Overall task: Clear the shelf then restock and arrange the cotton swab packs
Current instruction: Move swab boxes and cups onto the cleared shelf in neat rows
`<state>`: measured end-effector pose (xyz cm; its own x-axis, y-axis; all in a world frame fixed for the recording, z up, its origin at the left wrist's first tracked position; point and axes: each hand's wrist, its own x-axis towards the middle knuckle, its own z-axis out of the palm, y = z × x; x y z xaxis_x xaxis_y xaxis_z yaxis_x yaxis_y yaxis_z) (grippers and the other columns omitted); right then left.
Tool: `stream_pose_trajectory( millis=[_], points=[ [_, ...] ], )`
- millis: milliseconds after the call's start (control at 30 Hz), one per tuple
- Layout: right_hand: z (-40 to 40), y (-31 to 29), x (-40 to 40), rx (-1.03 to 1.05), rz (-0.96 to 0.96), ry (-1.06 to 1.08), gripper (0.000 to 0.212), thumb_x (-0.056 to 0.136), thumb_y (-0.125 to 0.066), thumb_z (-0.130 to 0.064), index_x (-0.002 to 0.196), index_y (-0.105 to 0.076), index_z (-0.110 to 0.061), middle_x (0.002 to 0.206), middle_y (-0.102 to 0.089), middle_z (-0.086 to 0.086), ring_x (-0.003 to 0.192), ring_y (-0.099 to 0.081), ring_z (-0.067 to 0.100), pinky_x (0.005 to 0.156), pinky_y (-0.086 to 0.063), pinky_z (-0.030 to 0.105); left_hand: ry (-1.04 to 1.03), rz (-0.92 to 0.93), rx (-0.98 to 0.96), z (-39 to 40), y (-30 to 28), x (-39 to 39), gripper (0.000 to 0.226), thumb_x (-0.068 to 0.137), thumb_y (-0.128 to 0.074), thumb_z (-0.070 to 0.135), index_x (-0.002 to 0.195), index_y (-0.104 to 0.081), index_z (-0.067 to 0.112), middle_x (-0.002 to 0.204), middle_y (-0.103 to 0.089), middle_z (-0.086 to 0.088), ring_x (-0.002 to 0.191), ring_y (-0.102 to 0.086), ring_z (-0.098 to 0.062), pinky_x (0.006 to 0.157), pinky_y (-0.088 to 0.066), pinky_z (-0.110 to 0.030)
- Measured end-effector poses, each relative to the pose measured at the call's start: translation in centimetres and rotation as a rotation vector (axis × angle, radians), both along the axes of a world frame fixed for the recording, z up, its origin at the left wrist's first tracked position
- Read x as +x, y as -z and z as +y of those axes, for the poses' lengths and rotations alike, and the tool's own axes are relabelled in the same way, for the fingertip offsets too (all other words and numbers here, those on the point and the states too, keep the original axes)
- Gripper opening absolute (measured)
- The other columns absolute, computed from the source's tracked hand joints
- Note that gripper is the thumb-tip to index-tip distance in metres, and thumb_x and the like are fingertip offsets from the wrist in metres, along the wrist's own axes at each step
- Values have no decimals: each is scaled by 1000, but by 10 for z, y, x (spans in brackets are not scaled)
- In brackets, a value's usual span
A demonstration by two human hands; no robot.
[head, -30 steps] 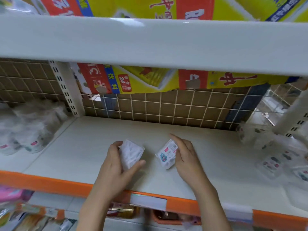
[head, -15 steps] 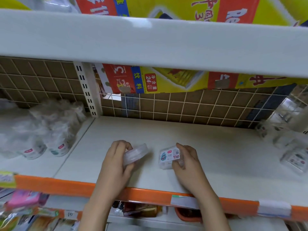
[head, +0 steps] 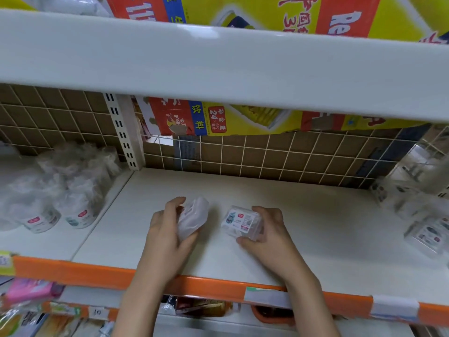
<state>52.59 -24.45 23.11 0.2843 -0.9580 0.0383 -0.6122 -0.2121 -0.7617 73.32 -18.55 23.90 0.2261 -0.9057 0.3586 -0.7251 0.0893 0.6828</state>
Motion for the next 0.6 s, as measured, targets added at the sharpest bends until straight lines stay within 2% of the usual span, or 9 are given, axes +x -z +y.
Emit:
stream_pose_trajectory(
  millis=[100,167,233,300,400,533,600],
  points=[
    [-5,-3,9,-19,-7,-17,62,78,-71,-15,130,-38,-23,120,-27,-9,119,-41,11,93,-31,9,25,-78,-22,-2,-2,8,83,71,-61,67,132,-43,13,113,-48,5,104,-39,-11,84,-34,-28],
    [-8,-8,21,-27,-26,-34,58,78,-69,-10,123,-36,-27,121,-31,-9,114,-43,8,83,-32,0,2,-162,-53,-5,-2,20,85,71,-50,75,127,-47,12,112,-54,-3,101,-44,-20,81,-35,-31],
    [-12,-11,35,-33,-53,-36,59,77,-67,-7,116,-30,-32,122,-40,-6,108,-47,7,74,-34,-2,-48,-231,-91,-8,-5,35,85,71,-42,81,122,-51,14,109,-57,-6,96,-49,-27,79,-36,-33],
    [-13,-14,50,-36,-55,-37,59,78,-64,-5,113,-26,-34,118,-46,-4,102,-49,8,68,-38,0,-92,-274,-124,-10,-9,52,83,70,-41,83,120,-51,18,108,-57,-6,96,-49,-30,79,-35,-36],
    [-11,-14,79,-79,-48,-24,58,77,-59,0,109,-25,-35,111,-49,-3,96,-52,8,64,-39,6,-100,-290,-181,-12,-14,83,77,68,-48,78,122,-47,23,107,-54,-8,98,-45,-29,81,-29,-32],
    [-3,-11,135,-152,-93,51,50,81,-60,0,106,-31,-33,110,-52,-3,100,-55,11,70,-45,14,-37,-186,-214,-11,-20,137,75,64,-63,70,123,-44,27,107,-40,1,97,-48,-22,79,-35,-28],
    [3,-9,169,-159,-136,73,46,84,-62,-4,110,-34,-31,113,-52,-4,101,-54,9,72,-44,9,-16,-138,-223,-7,-23,168,81,63,-67,69,125,-43,23,107,-36,3,97,-49,-19,79,-37,-26]
  ],
)
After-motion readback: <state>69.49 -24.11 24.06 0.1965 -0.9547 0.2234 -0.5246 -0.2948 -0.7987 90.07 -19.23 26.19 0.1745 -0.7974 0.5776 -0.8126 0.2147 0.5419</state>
